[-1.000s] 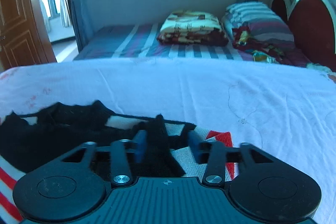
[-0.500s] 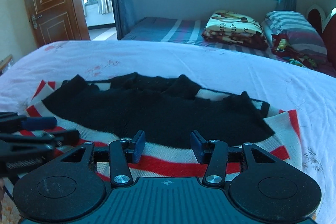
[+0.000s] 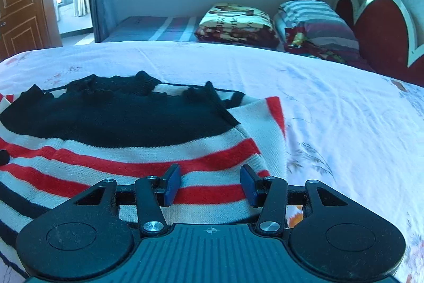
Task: Fold small clothes
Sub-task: 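Release the hem onto the collar and open both grippers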
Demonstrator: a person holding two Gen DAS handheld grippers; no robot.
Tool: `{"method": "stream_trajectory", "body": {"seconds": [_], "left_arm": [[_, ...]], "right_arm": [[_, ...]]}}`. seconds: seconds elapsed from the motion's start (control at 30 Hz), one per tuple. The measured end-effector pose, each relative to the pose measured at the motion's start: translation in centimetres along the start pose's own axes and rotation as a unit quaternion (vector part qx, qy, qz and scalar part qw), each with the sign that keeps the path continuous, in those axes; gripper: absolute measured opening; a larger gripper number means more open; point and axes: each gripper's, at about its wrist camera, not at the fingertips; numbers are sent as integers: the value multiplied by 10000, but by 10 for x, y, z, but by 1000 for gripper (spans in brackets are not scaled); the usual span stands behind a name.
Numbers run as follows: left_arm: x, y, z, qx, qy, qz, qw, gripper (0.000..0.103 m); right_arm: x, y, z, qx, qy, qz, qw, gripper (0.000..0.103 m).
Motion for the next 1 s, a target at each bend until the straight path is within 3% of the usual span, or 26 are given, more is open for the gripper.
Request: {"method": "stream_trajectory", "body": {"seconds": [0.4,0.53,0.83,1.0], "left_arm": [[-28,10,-17,29,101,-56,9999,58],[-27,22,-17,131,-28,-72,9999,61],[-37,31,-11,191,-63,-83,9998,63],[-50,36,-4,-68,1,22,10000,65]], "right_arm": [[-42,5,69,-255,-801,-220,9962,49],[-35,20,83,-453,-767,-51,9960,49],[-35,44,76,-774,-560,56,9954,49],[-43,41,70,-544,-671,36,9963,49]]}}
Point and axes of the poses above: each gripper's, at about its wrist camera, not at the fingertips, and x roughly the way its jaws point, z to its left, y to its underside, and after that the axes turned 3 degrees about -x, right-handed
